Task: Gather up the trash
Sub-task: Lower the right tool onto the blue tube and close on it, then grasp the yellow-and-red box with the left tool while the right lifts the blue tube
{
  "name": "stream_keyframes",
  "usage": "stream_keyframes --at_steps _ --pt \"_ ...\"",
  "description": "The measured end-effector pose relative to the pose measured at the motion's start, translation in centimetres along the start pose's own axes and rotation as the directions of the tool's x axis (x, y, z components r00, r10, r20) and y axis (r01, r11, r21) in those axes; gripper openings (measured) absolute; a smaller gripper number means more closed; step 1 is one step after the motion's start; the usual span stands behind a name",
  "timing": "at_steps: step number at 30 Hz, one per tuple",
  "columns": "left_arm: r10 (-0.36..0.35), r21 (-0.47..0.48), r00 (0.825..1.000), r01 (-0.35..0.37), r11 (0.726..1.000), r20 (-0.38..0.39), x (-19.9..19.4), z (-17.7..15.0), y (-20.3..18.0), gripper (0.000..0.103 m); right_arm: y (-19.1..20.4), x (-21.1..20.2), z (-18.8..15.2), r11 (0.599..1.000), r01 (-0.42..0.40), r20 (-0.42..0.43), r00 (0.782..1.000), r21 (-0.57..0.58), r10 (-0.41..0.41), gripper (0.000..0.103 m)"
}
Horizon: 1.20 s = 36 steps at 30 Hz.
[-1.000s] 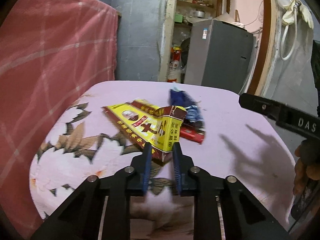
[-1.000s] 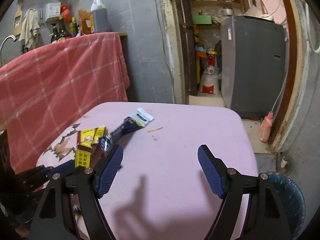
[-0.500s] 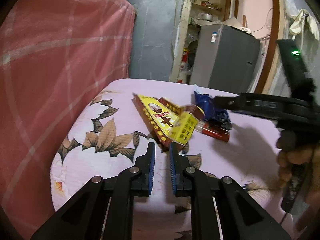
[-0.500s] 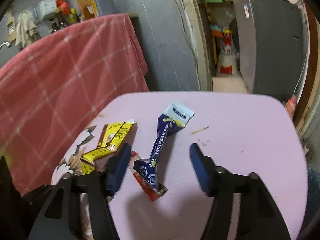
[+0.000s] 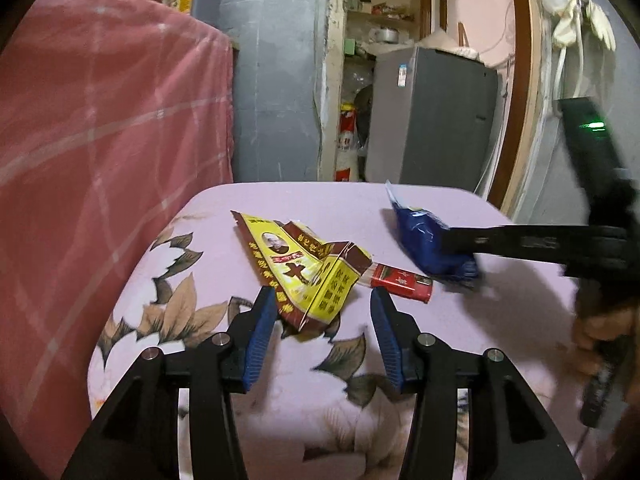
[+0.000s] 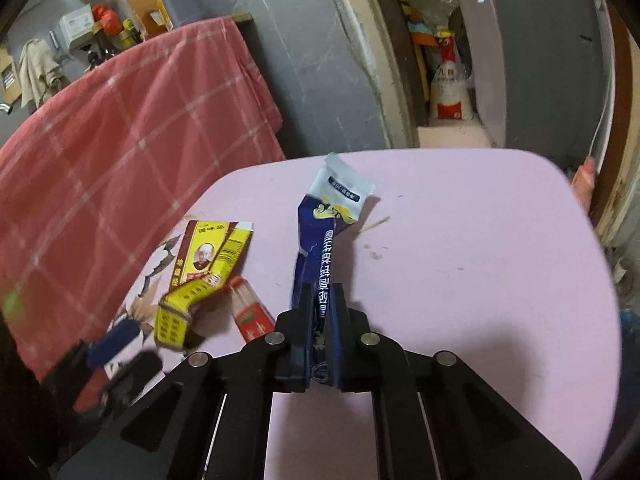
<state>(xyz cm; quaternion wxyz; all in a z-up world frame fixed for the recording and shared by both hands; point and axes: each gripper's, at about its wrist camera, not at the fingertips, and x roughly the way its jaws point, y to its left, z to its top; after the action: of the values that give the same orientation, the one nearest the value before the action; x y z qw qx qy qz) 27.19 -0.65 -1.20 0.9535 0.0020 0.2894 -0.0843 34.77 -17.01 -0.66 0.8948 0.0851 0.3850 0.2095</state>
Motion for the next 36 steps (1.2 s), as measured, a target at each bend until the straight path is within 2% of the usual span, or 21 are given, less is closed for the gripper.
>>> stream_keyframes --at_steps 6,7,8,9,12,13,15,16,22,27,28,31,36 --pt "0.054 0.034 0.997 -0.053 0.998 -0.051 2.5 0.5 0.0 0.042 -1.7 -1.7 -1.2 1.000 -0.001 0.032 0.999 0.020 0.000 0.005" --pt "0.058 0.035 0.997 -0.056 0.998 -0.055 2.7 0.5 0.1 0.039 -1.9 -1.8 -1.4 1.000 -0.012 0.037 0.999 0.029 0.011 0.005" --pt "0.062 0.037 0.997 -0.061 0.997 -0.055 2.8 0.6 0.1 0.031 -2.0 -1.9 -1.5 0.999 -0.023 0.040 0.999 0.036 0.022 0.005" --pt "0.067 0.038 0.996 -0.065 0.997 -0.057 2.9 0.5 0.2 0.027 -2.1 -1.8 -1.5 0.998 -0.037 0.044 0.998 0.041 0.036 0.005" --pt "0.080 0.025 0.995 -0.078 0.997 -0.053 2.7 0.4 0.6 0.025 -2.6 -1.8 -1.6 0.995 -0.073 0.051 0.996 0.065 0.070 0.006" --pt "0.079 0.017 0.996 -0.079 0.997 -0.049 2.5 0.3 0.8 0.023 -2.7 -1.8 -1.6 0.994 -0.084 0.052 0.995 0.073 0.080 0.008" --pt "0.080 -0.001 0.996 -0.080 0.997 -0.033 1.9 0.1 1.1 0.022 -2.8 -1.4 -1.5 0.991 -0.095 0.042 0.995 0.090 0.091 0.021" --pt "0.082 -0.009 0.996 -0.082 0.997 -0.024 1.7 0.1 1.2 0.021 -2.8 -1.2 -1.5 0.990 -0.100 0.036 0.995 0.096 0.097 0.033" --pt "0.082 -0.087 0.996 -0.078 0.993 0.037 -0.3 -0.6 2.5 0.020 -1.9 -0.4 -1.2 0.988 -0.132 0.020 0.991 0.084 0.130 0.033" --pt "0.070 -0.123 0.996 -0.063 0.990 0.051 -1.2 -0.9 3.1 0.020 -1.1 0.4 -1.0 0.992 -0.101 0.004 0.995 0.075 0.101 0.033" --pt "0.068 -0.123 0.996 -0.061 0.991 0.049 -1.2 -0.8 3.0 0.020 -1.0 0.4 -1.0 0.994 -0.087 0.002 0.996 0.068 0.087 0.033" --pt "0.060 -0.109 0.997 -0.054 0.992 0.048 -1.2 -0.9 2.6 0.020 -0.8 0.7 -1.1 0.997 -0.059 -0.010 0.998 0.056 0.060 0.024" --pt "0.061 -0.082 0.996 -0.056 0.995 0.066 -1.2 -0.8 1.8 0.020 -0.3 0.5 -1.3 0.999 -0.044 0.006 0.999 0.026 0.044 0.021"
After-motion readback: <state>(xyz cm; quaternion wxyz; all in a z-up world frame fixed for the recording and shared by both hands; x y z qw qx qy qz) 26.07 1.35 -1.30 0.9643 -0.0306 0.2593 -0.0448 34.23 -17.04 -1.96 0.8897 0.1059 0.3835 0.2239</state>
